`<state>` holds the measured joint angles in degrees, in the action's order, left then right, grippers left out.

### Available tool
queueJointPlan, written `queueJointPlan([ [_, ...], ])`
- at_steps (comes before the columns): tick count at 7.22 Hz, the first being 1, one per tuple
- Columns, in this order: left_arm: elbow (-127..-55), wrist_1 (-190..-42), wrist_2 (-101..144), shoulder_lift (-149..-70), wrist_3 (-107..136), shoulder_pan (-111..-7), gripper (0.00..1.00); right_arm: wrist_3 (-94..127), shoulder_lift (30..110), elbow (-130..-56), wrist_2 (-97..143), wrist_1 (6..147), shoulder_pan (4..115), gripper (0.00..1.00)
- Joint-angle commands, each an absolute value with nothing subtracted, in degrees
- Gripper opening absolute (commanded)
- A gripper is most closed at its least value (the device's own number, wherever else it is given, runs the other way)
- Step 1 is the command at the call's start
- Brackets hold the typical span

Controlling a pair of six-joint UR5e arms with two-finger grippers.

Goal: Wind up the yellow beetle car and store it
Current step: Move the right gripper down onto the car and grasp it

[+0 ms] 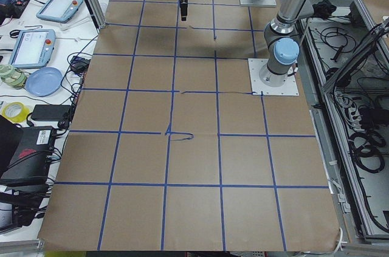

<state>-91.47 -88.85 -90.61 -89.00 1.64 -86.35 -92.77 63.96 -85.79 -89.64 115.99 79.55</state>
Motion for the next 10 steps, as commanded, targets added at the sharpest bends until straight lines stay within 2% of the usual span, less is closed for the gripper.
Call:
queueJointPlan([
  [1, -91.58, -88.07, -90.79, -89.21, 1.41, -86.31, 1.00, -97.29, 61.09, -87.27, -89.65, 119.08, 78.49, 1.00],
  [3, -91.67, -88.07, -90.27, -89.12, 1.58, -86.22, 1.00, -97.38, 60.56, -88.15, -91.40, 119.18, 78.05, 1.00],
  [7, -91.49, -87.98, -90.35, -89.12, 0.97, -86.22, 1.00, -104.76, 59.68, -95.78, -90.70, 129.08, 75.85, 1.00],
  [9, -91.58, -87.98, -90.44, -89.12, 1.23, -86.31, 1.00, -105.82, 59.15, -96.42, -90.35, 130.69, 75.67, 1.00],
  [10, -91.67, -87.98, -90.61, -89.30, 0.97, -86.22, 1.00, -105.73, 58.98, -96.42, -90.35, 130.78, 75.59, 0.89],
])
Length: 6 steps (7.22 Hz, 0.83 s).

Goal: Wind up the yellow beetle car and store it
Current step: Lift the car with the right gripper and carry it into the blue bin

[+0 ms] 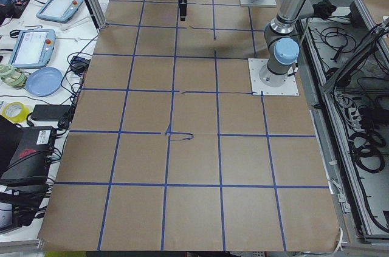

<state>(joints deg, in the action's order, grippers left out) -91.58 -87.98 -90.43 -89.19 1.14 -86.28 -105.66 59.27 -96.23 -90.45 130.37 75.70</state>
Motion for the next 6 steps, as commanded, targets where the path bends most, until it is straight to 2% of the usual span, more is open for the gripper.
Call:
queueJointPlan([
  [1, -91.58, -87.72, -90.79, -89.21, 0.97, -86.13, 1.00, -105.38, 58.89, -96.59, -90.53, 130.78, 75.59, 0.76],
  [2, -91.76, -87.89, -91.14, -89.12, 1.14, -86.13, 1.00, -105.29, 58.80, -97.37, -90.44, 131.04, 75.59, 0.59],
  [3, -91.58, -87.72, -90.62, -89.30, 1.14, -86.13, 1.00, -105.29, 58.97, -97.73, -90.53, 131.65, 75.50, 0.25],
  [5, -91.67, -87.63, -90.44, -89.30, 1.32, -86.04, 1.00, -105.12, 59.50, -97.21, -90.96, 131.66, 75.50, 0.03],
  [6, -91.67, -87.71, -90.70, -89.04, 1.41, -86.04, 1.00, -104.51, 60.81, -97.12, -91.05, 130.79, 75.59, 0.00],
])
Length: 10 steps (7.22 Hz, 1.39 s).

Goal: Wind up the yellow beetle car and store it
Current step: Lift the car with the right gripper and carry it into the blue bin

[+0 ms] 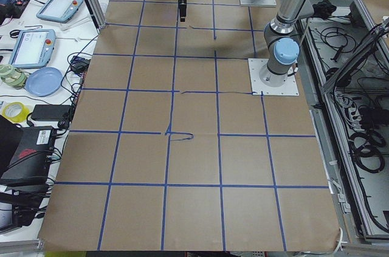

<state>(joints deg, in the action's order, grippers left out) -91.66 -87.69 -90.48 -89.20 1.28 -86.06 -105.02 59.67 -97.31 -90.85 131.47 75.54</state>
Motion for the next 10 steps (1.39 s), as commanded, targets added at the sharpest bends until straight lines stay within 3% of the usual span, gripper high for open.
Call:
queueJointPlan([
  [1, -91.76, -87.71, -90.62, -89.03, 1.41, -86.04, 1.00, -103.46, 63.69, -96.34, -90.97, 126.78, 75.59, 0.00],
  [2, -91.76, -87.71, -90.62, -89.12, 1.41, -86.04, 1.00, -102.66, 67.98, -93.98, -90.62, 118.12, 75.41, 0.00],
  [4, -91.67, -87.63, -90.44, -89.04, 1.49, -86.04, 1.00, -102.74, 69.08, -86.87, -90.79, 109.10, 74.02, 0.00],
  [7, -91.76, -87.71, -90.53, -89.12, 1.23, -86.04, 1.00, -109.30, 66.72, -84.20, -91.23, 109.24, 60.76, 0.00],
  [10, -91.76, -87.63, -90.70, -88.95, 1.32, -86.04, 1.00, -116.26, 59.77, -86.73, -90.35, 120.03, 58.18, 0.00],
])
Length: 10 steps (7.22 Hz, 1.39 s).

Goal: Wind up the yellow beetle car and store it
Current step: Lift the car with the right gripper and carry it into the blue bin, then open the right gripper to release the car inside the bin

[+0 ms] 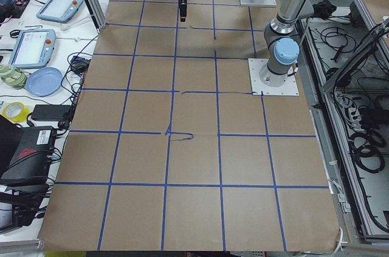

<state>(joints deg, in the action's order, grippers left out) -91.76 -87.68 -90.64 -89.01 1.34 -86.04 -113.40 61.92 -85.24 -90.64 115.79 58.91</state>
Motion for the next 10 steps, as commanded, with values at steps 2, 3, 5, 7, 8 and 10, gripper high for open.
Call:
queueJointPlan([
  [2, -91.76, -87.63, -90.53, -89.12, 1.06, -85.87, 1.00, -119.42, 59.33, -91.82, -87.74, 127.85, 58.18, 0.02],
  [3, -91.76, -87.63, -90.70, -88.95, 1.14, -85.87, 1.00, -119.70, 59.24, -93.32, -87.28, 129.71, 58.18, 0.12],
  [5, -91.85, -87.63, -90.44, -89.03, 1.23, -85.96, 1.00, -119.79, 59.06, -94.65, -86.66, 129.64, 58.10, 1.00],
  [7, -91.85, -87.63, -90.44, -89.30, 1.58, -86.13, 1.00, -118.84, 63.77, -92.56, -86.93, 122.67, 58.18, 1.00],
  [8, -91.76, -87.63, -90.35, -88.95, 1.84, -86.13, 1.00, -115.09, 67.81, -89.24, -86.66, 113.12, 59.31, 1.00],
  [10, -91.67, -87.63, -90.18, -89.21, 0.97, -86.31, 1.00, -104.13, 71.44, -85.27, -83.06, 101.90, 66.23, 1.00],
])
